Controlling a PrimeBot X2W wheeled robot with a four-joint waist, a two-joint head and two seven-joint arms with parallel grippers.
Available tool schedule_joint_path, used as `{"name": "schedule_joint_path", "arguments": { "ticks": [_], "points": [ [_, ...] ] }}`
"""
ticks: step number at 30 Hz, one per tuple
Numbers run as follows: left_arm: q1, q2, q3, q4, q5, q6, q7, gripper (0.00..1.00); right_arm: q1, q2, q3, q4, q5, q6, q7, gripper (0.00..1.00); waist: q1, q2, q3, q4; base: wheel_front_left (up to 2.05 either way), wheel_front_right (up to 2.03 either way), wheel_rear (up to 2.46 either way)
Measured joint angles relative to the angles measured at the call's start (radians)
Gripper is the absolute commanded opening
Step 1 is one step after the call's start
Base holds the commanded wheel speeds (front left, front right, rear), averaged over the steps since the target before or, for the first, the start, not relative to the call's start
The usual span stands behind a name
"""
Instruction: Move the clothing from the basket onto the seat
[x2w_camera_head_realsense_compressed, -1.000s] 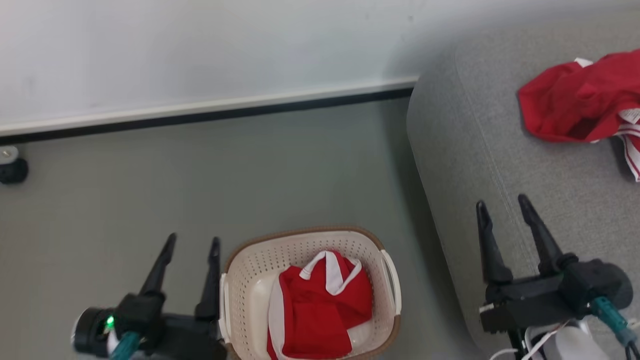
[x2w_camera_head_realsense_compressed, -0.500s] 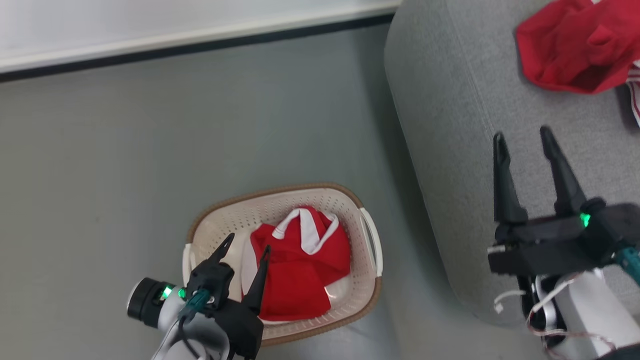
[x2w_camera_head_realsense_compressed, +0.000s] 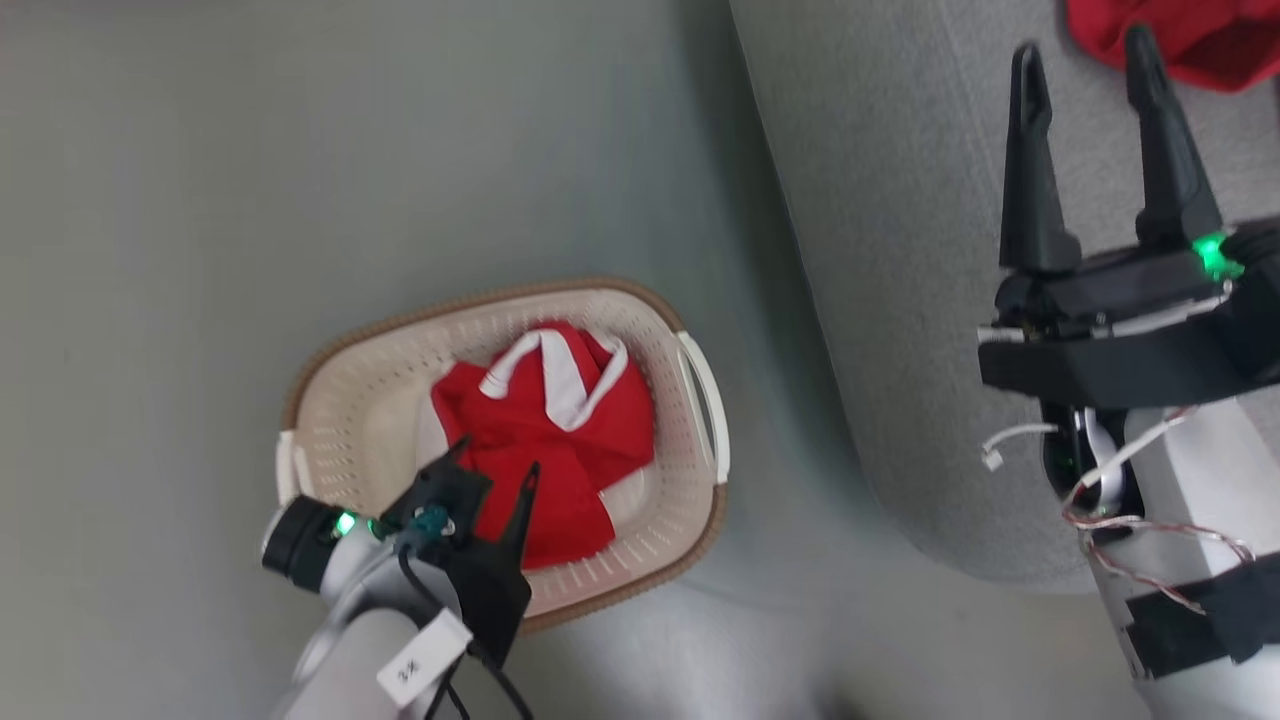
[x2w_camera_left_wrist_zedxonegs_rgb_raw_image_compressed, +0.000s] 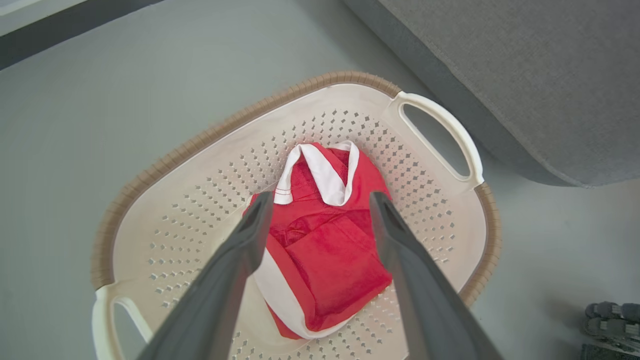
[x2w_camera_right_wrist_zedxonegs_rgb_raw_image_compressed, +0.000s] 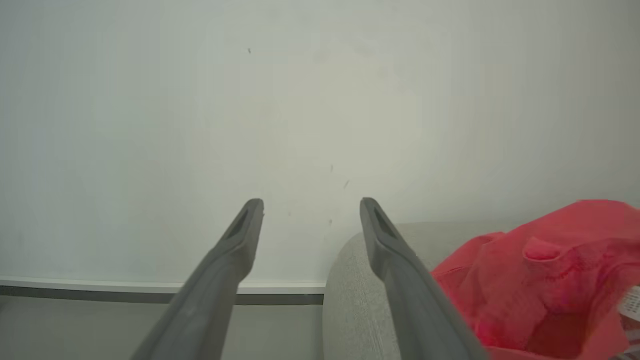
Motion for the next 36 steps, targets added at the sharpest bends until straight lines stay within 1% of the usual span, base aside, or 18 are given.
{"name": "schedule_joint_path", "arguments": {
  "ticks": [7, 8, 18, 24, 30, 36],
  "points": [
    [-0.086, 0.023, -0.014, 0.063, 0.029, -0.01, 0.026, 1.0, -0.059, 0.021, 0.016, -0.015, -0.002, 0.009, 0.0, 1.0, 0.0, 0.0, 0.093, -0.027, 0.0, 0.0, 0.0],
    [-0.098, 0.027, -0.019, 0.07, 0.039, -0.017, 0.029, 1.0, -0.067, 0.023, 0.017, -0.019, -0.005, 0.009, 0.0, 1.0, 0.0, 0.0, 0.106, -0.03, 0.0, 0.0, 0.0],
    [-0.242, 0.029, -0.058, 0.127, 0.078, -0.036, 0.062, 1.0, -0.154, 0.039, 0.017, -0.073, -0.027, 0.009, -0.001, 1.0, 0.0, 0.0, 0.24, -0.059, 0.0, 0.0, 0.0],
    [-0.314, 0.045, -0.066, 0.153, 0.091, -0.052, 0.074, 1.0, -0.194, 0.053, 0.017, -0.105, -0.032, 0.009, -0.001, 1.0, 0.0, 0.0, 0.32, -0.07, 0.0, 0.0, 0.0],
    [-0.356, 0.05, -0.079, 0.195, 0.111, -0.054, 0.069, 1.0, -0.218, 0.071, 0.023, -0.106, -0.041, 0.009, -0.001, 1.0, -0.0001, 0.0, 0.391, -0.081, 0.0, 0.0, 0.0],
    [-0.382, 0.048, -0.094, 0.224, 0.117, -0.061, 0.059, 1.0, -0.228, 0.084, 0.033, -0.102, -0.048, 0.009, -0.001, 1.0, -0.0001, 0.0, 0.43, -0.092, 0.0, 0.0, 0.0]
  ]
}}
